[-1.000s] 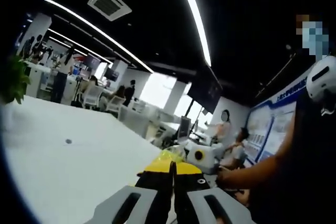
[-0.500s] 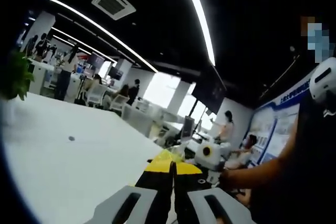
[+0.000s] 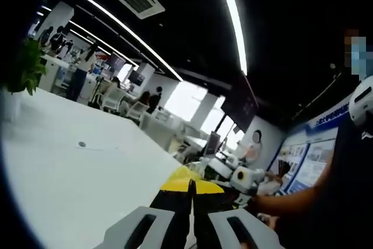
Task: Compare the silicone blocks by pressing each to a similar depth, holding the contact briefly, and releasing to observe deformation and rebound differences across the visible hardness samples.
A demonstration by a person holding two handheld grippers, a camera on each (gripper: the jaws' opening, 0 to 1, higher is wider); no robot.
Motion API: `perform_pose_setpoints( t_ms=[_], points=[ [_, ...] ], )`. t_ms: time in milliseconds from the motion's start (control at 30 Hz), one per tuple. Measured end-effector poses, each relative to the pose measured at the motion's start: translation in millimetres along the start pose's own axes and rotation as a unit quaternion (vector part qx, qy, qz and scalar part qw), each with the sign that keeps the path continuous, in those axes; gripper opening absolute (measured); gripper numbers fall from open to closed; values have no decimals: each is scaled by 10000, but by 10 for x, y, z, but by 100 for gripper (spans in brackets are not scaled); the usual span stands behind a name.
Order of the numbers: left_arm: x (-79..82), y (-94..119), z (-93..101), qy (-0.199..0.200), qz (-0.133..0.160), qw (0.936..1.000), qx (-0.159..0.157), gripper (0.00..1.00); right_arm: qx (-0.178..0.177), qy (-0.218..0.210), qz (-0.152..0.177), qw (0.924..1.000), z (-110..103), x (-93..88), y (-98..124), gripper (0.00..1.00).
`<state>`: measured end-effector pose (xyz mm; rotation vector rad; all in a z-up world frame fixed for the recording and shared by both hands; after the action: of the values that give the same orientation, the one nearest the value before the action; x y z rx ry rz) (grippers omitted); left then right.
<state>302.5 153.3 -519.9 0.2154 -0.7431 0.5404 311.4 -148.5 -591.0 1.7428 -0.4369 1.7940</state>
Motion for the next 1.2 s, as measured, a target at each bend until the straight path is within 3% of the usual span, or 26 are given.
perform_pose_setpoints(
  t_ms=[167,433,767,1200],
  points=[
    [16,-1,-76,284,81,9996,-14,0,-173,39,-247,9995,84,-106,156,96],
    [74,42,-120,275,137,9995,48,0,-462,-8,-352,9983,163,-204,320,96],
    [-8,70,-241,488,48,9987,155,0,-636,-81,-514,9966,244,-295,393,96],
    [-51,108,-480,899,67,9955,285,0,-864,-32,-657,9941,137,-457,452,96]
  ],
)
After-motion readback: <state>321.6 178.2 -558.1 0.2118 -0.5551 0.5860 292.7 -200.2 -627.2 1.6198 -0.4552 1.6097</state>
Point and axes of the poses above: the point that each gripper's makers call its tool centre point, and the gripper's own axes: y roughly backward along the fingers, z roughly to its right, x roughly out of its top, the point moved 10 cm from there along y, roughly backward along the fingers, and after that the axes turned 15 degrees about y, right-handed, at the moved point
